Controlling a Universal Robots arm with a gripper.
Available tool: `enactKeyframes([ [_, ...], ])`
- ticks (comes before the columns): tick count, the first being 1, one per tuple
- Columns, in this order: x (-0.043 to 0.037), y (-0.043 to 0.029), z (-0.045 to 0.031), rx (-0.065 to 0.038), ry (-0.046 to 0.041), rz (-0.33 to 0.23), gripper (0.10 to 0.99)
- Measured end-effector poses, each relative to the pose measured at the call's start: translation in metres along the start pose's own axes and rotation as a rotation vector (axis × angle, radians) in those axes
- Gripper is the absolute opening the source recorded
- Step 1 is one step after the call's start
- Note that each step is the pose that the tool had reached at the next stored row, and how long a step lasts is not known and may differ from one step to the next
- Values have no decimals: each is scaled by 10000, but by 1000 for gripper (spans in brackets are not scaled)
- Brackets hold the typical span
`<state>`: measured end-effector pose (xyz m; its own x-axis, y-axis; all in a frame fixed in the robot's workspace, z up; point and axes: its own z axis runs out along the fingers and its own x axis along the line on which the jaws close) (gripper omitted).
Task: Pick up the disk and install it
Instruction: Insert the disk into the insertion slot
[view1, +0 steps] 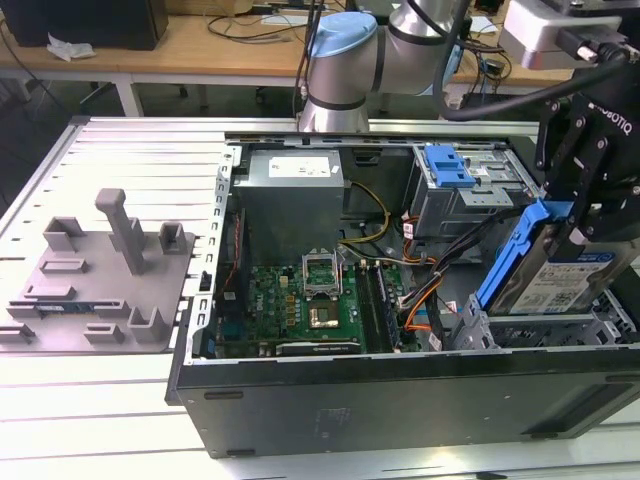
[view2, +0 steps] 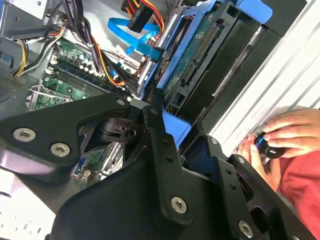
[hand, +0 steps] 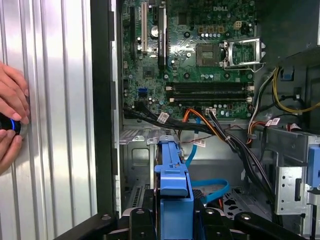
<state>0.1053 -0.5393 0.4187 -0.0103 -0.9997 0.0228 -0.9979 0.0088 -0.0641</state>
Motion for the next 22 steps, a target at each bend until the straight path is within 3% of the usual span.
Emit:
enactKeyframes([
  [9,2,6,100,0,4,0,380],
  [11,2,7,116,0,0,0,506],
  [22,2,8,123,0,1,0,506],
])
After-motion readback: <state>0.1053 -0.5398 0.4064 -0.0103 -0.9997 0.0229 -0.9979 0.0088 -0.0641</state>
